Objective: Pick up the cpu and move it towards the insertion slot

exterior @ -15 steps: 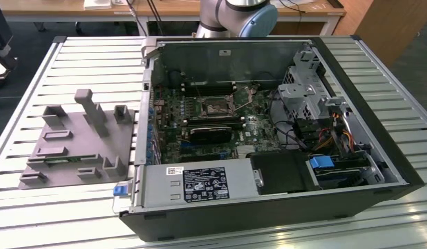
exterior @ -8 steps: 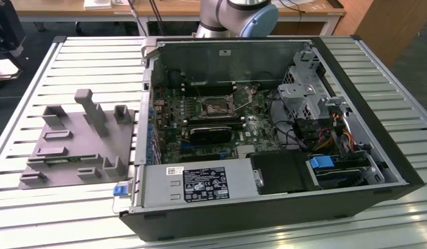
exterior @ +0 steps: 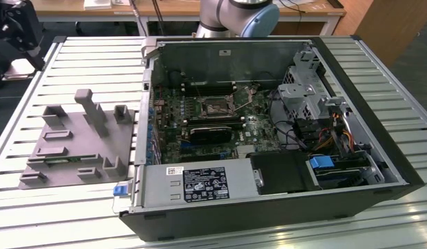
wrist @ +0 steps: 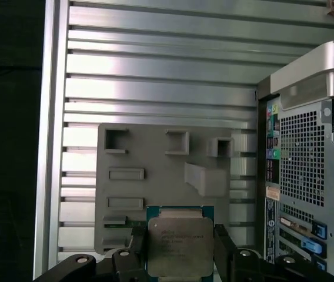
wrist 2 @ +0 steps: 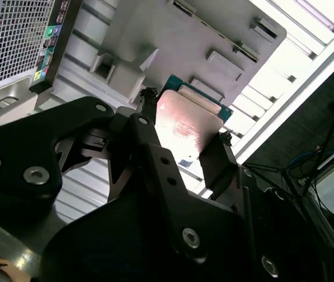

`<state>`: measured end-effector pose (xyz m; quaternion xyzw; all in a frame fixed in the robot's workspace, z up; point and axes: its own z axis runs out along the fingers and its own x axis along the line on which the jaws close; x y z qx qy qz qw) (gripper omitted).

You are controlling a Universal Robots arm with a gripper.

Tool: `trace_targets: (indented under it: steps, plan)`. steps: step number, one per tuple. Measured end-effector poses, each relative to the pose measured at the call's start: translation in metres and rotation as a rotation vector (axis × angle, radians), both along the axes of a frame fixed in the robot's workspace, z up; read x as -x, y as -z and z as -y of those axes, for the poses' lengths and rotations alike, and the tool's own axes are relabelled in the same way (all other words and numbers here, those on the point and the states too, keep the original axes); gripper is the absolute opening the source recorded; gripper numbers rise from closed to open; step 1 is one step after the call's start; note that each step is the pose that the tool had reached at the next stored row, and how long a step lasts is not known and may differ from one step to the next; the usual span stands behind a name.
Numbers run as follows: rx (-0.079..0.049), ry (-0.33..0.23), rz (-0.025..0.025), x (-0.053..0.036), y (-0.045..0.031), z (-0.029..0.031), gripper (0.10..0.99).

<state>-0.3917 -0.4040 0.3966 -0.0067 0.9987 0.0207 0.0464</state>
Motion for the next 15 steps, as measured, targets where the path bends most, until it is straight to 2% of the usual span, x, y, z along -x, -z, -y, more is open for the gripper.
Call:
trace_targets:
  steps: [15]
  plan:
    - [0.0,0.0,-0.0177,-0.0505,0.0,0.0,0.541]
